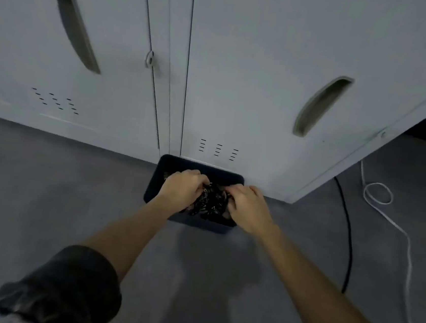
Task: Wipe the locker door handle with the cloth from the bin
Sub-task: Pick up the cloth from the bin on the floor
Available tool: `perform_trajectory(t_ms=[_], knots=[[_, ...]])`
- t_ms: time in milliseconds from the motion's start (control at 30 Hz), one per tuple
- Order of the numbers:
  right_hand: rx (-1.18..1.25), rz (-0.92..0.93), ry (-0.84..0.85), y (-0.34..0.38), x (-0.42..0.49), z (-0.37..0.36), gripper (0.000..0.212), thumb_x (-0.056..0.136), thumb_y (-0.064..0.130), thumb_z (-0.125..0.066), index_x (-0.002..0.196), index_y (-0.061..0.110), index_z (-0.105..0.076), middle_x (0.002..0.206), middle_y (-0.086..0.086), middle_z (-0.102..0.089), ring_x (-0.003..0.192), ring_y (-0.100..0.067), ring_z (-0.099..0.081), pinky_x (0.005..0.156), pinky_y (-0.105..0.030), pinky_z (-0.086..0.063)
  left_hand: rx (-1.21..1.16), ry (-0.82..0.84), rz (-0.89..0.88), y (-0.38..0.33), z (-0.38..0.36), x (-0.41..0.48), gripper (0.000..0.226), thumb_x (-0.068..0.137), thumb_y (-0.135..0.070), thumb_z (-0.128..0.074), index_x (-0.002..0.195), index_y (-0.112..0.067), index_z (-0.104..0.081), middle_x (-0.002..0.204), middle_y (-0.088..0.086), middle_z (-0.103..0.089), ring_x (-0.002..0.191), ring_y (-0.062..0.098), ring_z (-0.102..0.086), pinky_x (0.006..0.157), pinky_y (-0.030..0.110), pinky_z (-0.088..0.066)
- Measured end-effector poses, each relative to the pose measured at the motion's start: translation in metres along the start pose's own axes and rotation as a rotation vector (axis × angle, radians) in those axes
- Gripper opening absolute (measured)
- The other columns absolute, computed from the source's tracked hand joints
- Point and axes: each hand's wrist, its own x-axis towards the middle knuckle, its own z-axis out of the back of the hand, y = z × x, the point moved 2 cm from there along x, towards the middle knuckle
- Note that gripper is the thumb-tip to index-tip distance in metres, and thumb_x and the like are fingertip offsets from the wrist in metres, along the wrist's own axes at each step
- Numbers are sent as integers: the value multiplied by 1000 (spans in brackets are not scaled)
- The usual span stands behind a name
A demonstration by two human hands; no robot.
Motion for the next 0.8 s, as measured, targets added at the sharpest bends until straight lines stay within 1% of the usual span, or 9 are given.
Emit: perform_trajectory(t_ms=[67,133,233,367,467,567,633,733,800], knots=[[-112,1,76,4,4,-5,31,90,17,-46,118,15,-58,116,-2,-60,108,-20,-52,98,-32,-22,29,11,11,2,-4,2,29,92,-17,-49,120,-19,-58,117,1,-61,106,19,-57,87,34,-45],[-209,4,139,9,7,-9,25,88,18,-50,110,14,-60,111,-2,-61,105,-21,-51,97,-37,-21,45,32,20,3,-10,2,29,92,-17,-48,118,-22,-59,115,0,-63,104,20,-58,84,34,-46],[-317,27,208,16,14,-15,20,84,16,-57,104,14,-62,112,-5,-60,105,-23,-48,97,-43,-20,26,178,63,5,-21,3,30,91,-18,-49,116,-29,-60,116,1,-64,104,23,-58,84,35,-46],[-428,17,212,16,25,-18,22,85,12,-58,105,19,-64,118,-7,-55,110,-25,-43,99,-43,-23,121,287,70,10,-32,10,27,90,-26,-52,115,-27,-60,117,3,-63,111,24,-53,94,38,-35],[-461,-26,183,17,29,-24,18,84,9,-57,98,16,-66,115,-7,-57,109,-26,-43,101,-45,-23,206,325,73,10,-38,13,26,85,-38,-56,105,-24,-65,111,4,-63,110,25,-50,94,39,-30],[-460,-48,155,17,29,-27,17,84,9,-57,94,16,-67,111,-6,-59,107,-26,-44,103,-47,-21,220,362,70,7,-42,15,28,83,-44,-58,99,-22,-66,104,1,-64,105,22,-50,91,39,-25],[-462,-50,151,17,30,-27,16,84,9,-57,93,17,-68,110,-6,-59,106,-26,-44,105,-49,-18,240,387,77,3,-44,17,24,84,-40,-58,93,-18,-64,100,3,-64,101,22,-52,90,38,-25],[-409,-51,131,14,31,-30,14,83,11,-60,92,17,-69,111,-5,-59,105,-24,-46,103,-51,-9,268,372,78,-3,-48,20,3,87,-18,-53,85,-18,-54,98,6,-65,97,25,-55,94,39,-24],[-367,-54,80,11,30,-31,19,84,14,-59,100,20,-68,110,-2,-59,104,-22,-48,97,-48,0,281,334,99,-5,-47,19,9,86,-10,-51,82,-18,-52,96,5,-66,96,24,-57,93,38,-25]])
